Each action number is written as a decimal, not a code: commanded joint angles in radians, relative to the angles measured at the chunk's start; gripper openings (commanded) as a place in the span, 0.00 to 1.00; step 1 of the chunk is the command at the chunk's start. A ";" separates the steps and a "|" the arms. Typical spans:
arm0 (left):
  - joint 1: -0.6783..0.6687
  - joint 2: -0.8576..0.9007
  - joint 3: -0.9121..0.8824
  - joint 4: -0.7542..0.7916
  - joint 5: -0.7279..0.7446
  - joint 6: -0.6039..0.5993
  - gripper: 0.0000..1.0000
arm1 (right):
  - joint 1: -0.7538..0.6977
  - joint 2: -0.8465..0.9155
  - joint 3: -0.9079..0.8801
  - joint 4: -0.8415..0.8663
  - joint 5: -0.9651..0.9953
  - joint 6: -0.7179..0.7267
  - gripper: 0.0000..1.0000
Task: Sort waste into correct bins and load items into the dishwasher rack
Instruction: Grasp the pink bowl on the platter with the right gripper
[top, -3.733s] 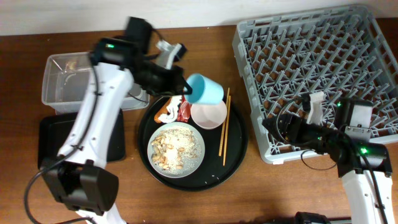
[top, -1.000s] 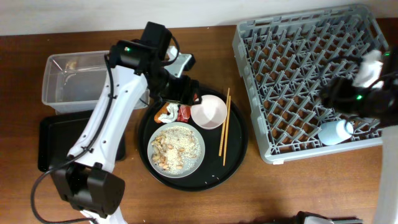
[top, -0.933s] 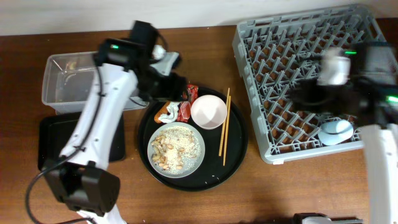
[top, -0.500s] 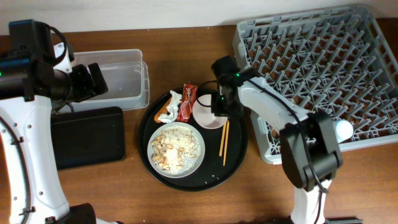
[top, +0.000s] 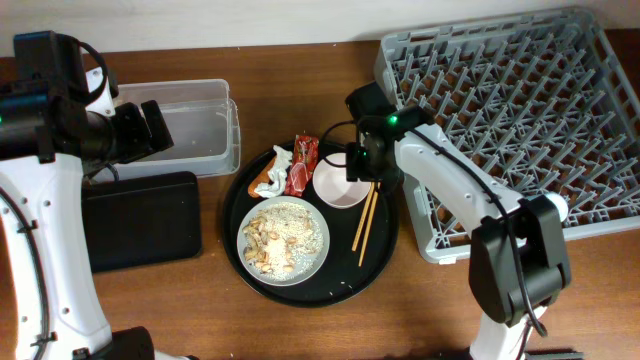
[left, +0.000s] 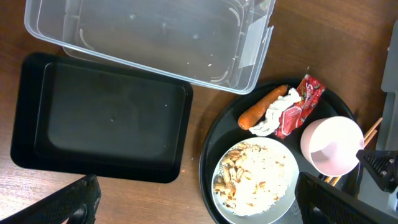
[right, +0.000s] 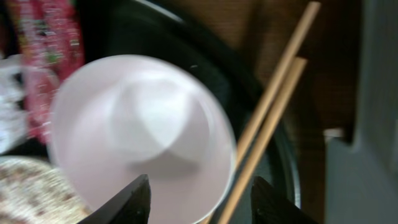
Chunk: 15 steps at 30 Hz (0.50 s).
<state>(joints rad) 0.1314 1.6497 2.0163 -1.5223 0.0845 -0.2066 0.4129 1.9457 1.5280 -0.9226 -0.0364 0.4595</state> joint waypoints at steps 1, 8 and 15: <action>0.003 0.005 0.008 0.001 -0.011 -0.010 0.99 | -0.003 0.054 -0.013 -0.003 0.090 0.002 0.50; 0.003 0.005 0.008 0.001 -0.011 -0.010 0.99 | 0.000 0.121 -0.014 0.015 0.037 0.052 0.11; 0.003 0.005 0.008 0.002 -0.011 -0.010 0.99 | -0.002 -0.063 0.076 -0.049 0.108 0.014 0.04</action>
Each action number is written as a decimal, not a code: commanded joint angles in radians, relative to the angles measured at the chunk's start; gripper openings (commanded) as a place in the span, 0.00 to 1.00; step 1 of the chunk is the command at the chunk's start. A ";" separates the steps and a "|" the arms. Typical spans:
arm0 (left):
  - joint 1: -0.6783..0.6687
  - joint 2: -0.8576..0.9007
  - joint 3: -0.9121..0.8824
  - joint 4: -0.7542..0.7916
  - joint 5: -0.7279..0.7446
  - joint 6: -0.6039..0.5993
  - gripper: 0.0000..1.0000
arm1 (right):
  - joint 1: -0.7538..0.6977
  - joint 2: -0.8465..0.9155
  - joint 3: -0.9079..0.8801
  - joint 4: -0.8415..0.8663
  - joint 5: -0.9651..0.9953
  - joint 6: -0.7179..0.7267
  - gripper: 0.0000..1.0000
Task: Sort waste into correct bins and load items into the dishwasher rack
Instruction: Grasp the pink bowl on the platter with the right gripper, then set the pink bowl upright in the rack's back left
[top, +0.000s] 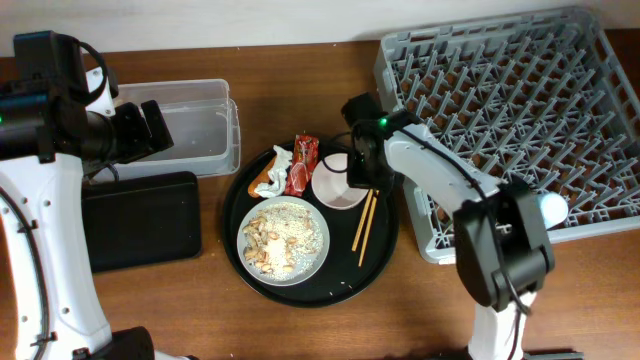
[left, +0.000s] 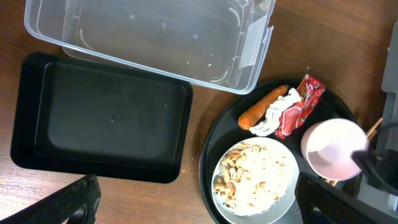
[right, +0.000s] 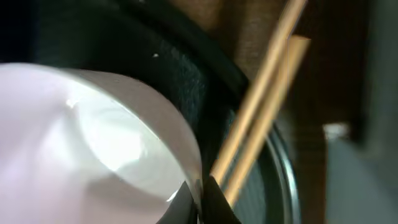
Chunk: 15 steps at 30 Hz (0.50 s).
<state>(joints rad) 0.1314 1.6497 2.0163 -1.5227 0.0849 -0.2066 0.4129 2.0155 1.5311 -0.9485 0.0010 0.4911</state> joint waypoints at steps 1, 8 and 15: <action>0.003 0.005 0.008 0.002 -0.011 -0.010 0.99 | -0.002 -0.216 0.103 -0.059 0.215 -0.020 0.04; 0.003 0.005 0.008 0.002 -0.011 -0.010 0.99 | -0.063 -0.447 0.105 -0.070 1.065 -0.099 0.04; 0.003 0.005 0.008 0.002 -0.012 -0.010 0.99 | -0.285 -0.209 0.089 -0.057 1.042 -0.098 0.04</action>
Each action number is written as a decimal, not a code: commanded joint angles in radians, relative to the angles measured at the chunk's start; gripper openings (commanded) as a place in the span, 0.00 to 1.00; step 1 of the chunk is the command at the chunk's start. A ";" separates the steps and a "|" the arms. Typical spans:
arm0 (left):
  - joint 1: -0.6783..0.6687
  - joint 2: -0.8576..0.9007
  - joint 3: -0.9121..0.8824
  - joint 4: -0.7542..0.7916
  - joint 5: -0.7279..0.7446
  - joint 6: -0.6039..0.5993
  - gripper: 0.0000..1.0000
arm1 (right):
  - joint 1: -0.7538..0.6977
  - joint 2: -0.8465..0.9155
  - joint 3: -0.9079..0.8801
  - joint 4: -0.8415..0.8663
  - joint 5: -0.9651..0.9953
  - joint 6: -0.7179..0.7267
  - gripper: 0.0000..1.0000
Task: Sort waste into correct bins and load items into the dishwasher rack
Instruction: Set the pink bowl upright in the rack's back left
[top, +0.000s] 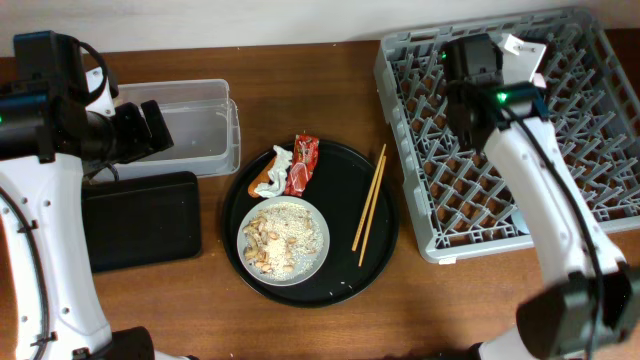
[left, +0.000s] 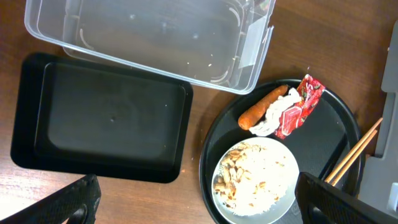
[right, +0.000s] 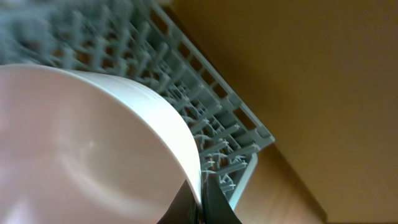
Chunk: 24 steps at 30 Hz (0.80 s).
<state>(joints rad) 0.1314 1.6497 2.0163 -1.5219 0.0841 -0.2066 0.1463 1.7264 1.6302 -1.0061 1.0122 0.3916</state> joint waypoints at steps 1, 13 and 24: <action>0.003 0.005 0.008 0.001 -0.011 -0.010 0.99 | -0.017 0.123 -0.011 0.001 0.035 0.001 0.04; 0.003 0.005 0.008 0.001 -0.011 -0.010 0.99 | 0.106 0.269 -0.011 -0.073 0.153 0.001 0.04; 0.003 0.005 0.008 0.001 -0.011 -0.010 0.99 | 0.101 0.273 -0.011 -0.094 0.301 0.009 0.04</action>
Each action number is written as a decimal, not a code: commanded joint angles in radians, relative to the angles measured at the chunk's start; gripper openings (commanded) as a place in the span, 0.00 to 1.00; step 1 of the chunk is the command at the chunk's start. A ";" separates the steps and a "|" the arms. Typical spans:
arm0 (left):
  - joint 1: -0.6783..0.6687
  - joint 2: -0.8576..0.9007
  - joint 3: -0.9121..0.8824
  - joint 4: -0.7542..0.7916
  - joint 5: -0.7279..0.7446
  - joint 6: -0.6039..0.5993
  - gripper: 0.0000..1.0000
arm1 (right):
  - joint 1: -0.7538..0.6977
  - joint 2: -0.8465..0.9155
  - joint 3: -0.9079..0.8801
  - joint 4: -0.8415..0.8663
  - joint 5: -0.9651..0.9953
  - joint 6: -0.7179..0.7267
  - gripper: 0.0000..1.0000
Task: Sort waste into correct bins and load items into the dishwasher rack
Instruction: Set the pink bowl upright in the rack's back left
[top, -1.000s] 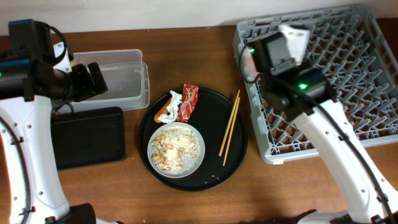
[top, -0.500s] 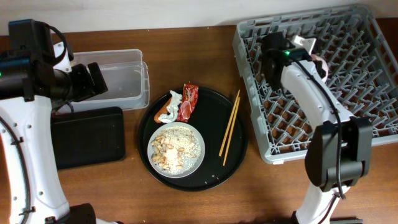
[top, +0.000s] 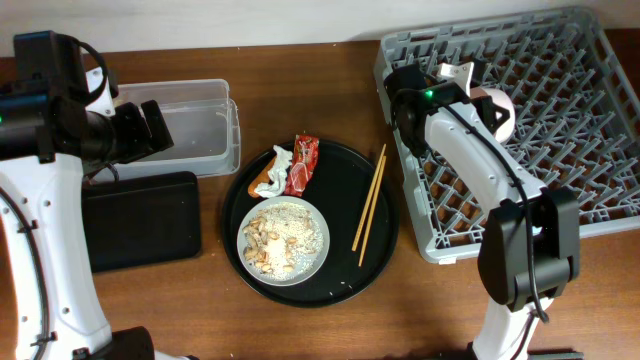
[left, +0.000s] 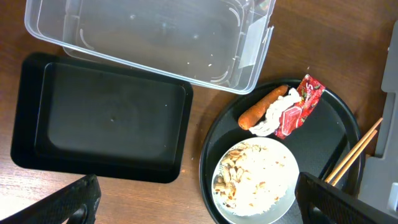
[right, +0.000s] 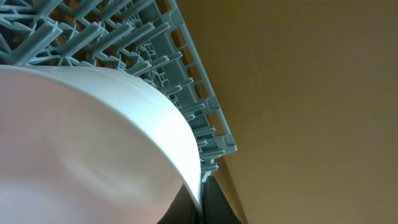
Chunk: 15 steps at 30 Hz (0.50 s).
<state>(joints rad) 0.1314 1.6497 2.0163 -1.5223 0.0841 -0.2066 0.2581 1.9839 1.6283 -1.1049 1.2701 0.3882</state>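
My right gripper (top: 480, 100) is shut on the rim of a pink bowl (top: 497, 110), which it holds tipped on edge over the left part of the grey dishwasher rack (top: 560, 150). In the right wrist view the bowl (right: 81, 143) fills the left side, with the rack's prongs (right: 155, 56) right behind it. The black round tray (top: 380, 250) holds a plate of rice and nuts (top: 284, 240), a carrot (top: 266, 180), a white tissue (top: 282, 160), a red wrapper (top: 303, 162) and chopsticks (top: 368, 205). My left gripper (left: 199, 202) hangs open high over the bins.
A clear plastic bin (top: 195, 125) stands at the back left, with a black bin (top: 140, 220) in front of it. The rack's near-left corner (top: 425, 245) lies close to the tray's right rim. Bare wood lies along the table's front.
The right arm has come from the rack's back left edge to lower over its left part, the pink bowl still in its gripper. The left arm has not moved.
My right gripper stood open around the pink bowl's rim on the tray. Then it was shut on that rim. Then the bowl was off the tray and up over the rack's back, and now it hangs low against the rack's prongs.
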 joint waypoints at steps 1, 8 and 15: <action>0.003 0.005 0.008 0.001 -0.011 -0.010 0.99 | -0.018 0.016 -0.009 0.005 0.043 0.013 0.04; 0.003 0.005 0.008 0.001 -0.011 -0.010 0.99 | -0.074 0.021 -0.009 -0.008 -0.082 0.012 0.04; 0.003 0.005 0.008 0.001 -0.011 -0.010 0.99 | -0.043 0.081 -0.009 -0.047 -0.109 0.013 0.04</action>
<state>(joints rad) 0.1314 1.6497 2.0163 -1.5223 0.0841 -0.2066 0.1825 2.0113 1.6287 -1.1343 1.1984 0.3885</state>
